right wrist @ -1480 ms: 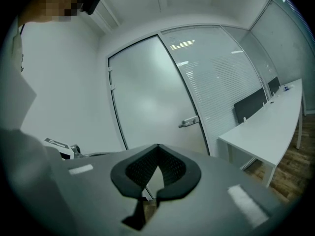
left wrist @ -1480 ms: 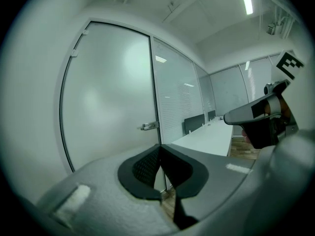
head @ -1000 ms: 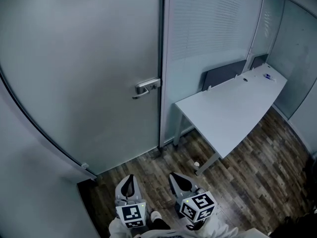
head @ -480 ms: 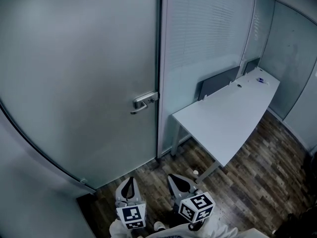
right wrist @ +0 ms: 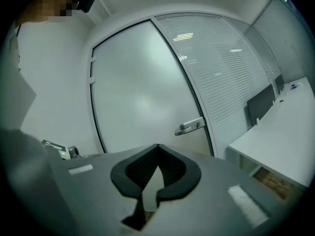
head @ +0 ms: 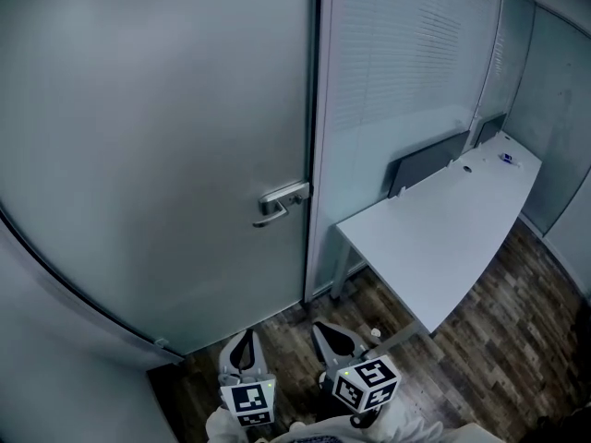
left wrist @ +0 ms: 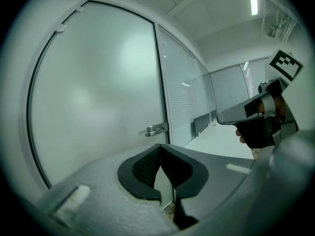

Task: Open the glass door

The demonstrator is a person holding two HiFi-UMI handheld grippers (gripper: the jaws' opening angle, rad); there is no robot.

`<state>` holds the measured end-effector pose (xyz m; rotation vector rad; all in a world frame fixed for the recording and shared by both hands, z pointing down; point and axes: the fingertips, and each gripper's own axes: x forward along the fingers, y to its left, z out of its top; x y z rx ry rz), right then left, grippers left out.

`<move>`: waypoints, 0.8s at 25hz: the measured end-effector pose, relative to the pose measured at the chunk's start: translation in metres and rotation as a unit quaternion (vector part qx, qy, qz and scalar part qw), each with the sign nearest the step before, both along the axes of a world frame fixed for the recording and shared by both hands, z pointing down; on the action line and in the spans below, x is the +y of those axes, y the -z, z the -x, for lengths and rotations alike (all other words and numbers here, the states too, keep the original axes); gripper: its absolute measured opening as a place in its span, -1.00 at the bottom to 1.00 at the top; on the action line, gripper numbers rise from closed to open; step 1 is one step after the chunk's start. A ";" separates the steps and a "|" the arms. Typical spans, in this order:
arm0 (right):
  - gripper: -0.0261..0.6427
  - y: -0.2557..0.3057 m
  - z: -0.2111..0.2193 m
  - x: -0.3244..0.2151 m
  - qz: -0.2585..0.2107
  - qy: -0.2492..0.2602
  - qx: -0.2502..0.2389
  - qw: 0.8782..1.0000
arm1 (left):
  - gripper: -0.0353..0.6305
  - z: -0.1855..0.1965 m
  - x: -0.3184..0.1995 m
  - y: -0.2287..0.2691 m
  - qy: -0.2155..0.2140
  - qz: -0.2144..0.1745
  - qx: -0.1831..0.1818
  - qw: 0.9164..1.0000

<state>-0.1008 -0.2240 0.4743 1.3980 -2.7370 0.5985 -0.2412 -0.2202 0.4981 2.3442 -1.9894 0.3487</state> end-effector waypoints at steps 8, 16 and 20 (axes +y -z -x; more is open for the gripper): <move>-0.91 0.001 -0.015 -0.070 0.010 0.024 -0.010 1.000 | -0.88 -0.014 -0.061 0.007 0.026 0.003 -0.012 1.000; -0.91 -0.004 -0.041 -0.129 0.014 0.053 -0.015 0.998 | -0.88 -0.042 -0.116 0.005 0.047 0.008 -0.022 0.999; -0.91 -0.005 -0.058 -0.153 0.012 0.066 -0.015 0.998 | -0.88 -0.056 -0.140 0.006 0.063 0.006 -0.024 0.998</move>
